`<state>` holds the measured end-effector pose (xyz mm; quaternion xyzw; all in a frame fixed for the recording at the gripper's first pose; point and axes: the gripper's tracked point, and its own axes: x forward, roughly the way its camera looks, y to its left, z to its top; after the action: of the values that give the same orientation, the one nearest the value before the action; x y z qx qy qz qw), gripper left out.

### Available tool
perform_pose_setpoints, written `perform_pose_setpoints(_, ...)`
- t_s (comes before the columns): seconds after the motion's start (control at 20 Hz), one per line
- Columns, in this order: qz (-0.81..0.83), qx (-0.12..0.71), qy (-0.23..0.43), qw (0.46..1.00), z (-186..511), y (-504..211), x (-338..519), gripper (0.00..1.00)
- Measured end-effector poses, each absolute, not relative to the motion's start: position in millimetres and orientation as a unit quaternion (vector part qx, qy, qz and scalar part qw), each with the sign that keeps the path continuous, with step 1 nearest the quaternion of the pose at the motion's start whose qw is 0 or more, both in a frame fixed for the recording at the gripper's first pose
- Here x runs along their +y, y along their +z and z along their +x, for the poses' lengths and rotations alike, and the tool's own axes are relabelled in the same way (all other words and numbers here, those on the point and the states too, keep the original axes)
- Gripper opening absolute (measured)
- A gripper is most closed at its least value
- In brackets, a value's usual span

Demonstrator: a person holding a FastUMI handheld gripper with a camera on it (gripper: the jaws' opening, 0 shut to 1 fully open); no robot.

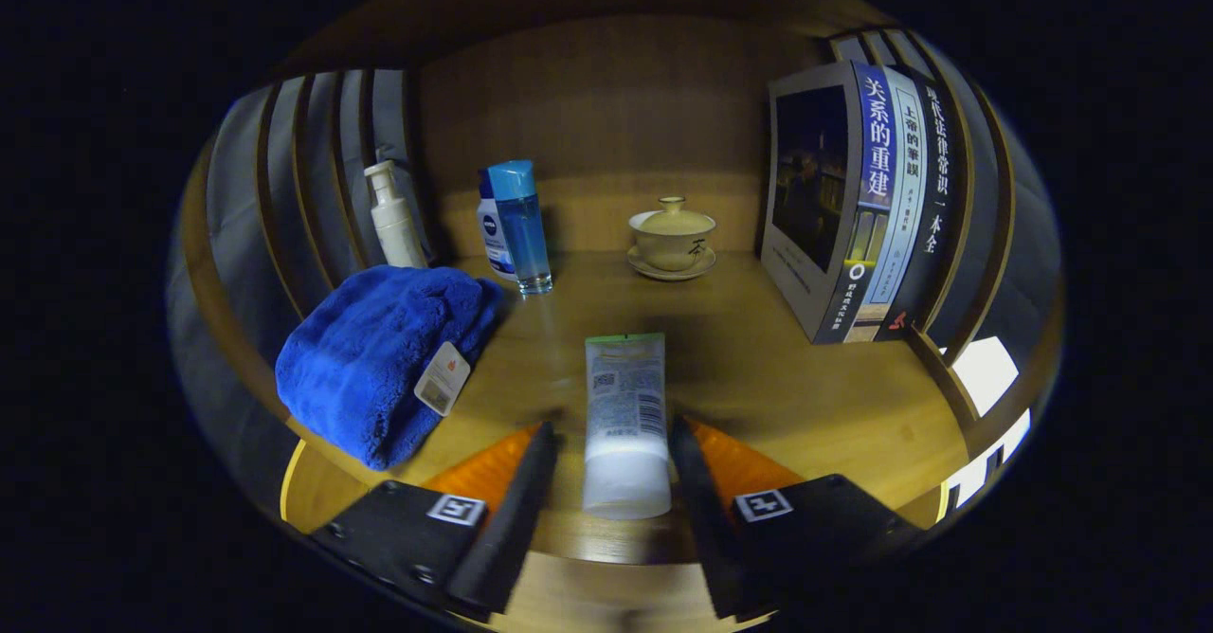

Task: Pull open the drawer, take out the items inside it, and place them on the countertop above the cabinet.

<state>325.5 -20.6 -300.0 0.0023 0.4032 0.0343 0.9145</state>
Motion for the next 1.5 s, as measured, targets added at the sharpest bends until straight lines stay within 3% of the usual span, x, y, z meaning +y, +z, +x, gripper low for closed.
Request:
perform_pose_setpoints(0.35, -0.034, 0.288, 0.060, 0.955, 307.8, -213.3, -5.5, 1.00)
perform_pose_setpoints(0.6, -0.055, 0.196, 0.059, 0.977, 221.5, -149.0, 2.5, 1.00)
perform_pose_setpoints(0.8, -0.056, 0.149, 0.021, 0.987, 156.2, -133.6, -8.3, 0.99)
perform_pose_setpoints(1.25, -0.058, 0.120, -0.036, 0.990, 54.9, -203.8, -68.0, 0.98)
perform_pose_setpoints(1.5, -0.026, 0.113, -0.045, 0.992, 28.4, -232.9, -36.9, 0.98)
